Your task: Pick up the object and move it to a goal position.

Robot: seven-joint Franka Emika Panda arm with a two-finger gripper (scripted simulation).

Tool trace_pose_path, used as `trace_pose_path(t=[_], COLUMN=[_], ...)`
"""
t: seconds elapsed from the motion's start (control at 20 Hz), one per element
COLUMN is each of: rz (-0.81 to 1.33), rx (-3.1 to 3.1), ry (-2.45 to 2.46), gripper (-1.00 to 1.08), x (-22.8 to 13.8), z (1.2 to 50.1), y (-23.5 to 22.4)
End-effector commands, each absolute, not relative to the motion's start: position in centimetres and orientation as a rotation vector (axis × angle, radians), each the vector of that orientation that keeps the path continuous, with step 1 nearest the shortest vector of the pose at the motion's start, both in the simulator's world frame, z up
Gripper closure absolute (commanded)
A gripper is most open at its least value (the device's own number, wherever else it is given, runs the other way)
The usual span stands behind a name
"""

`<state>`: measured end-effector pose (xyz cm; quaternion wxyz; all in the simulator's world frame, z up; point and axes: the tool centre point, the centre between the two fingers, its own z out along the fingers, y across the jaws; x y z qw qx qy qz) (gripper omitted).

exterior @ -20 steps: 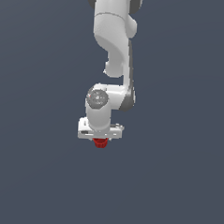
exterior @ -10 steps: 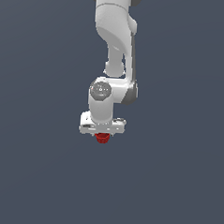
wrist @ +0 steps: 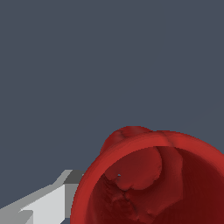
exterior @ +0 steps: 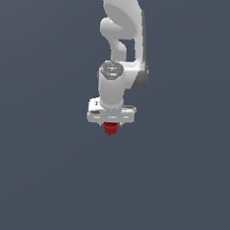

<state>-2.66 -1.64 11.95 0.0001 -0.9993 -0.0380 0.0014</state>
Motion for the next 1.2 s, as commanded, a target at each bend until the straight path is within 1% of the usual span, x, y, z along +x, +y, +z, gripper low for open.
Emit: trace_pose_path(t=[0.0,0.6,0.85,1.15], rz=[0.001,0.000,0.000,0.000], rx=[-3.139,-3.140,-3.140,-3.140], ry=[-0.120,-0.120,-0.120,-0.120], gripper=[1.08,1.08,1.08,1.08], x=[-4.0,-9.7,-11.1,-11.9], z=[13.7,21.1,23.0,24.2], y=[-0.9,2.2,3.0,3.5])
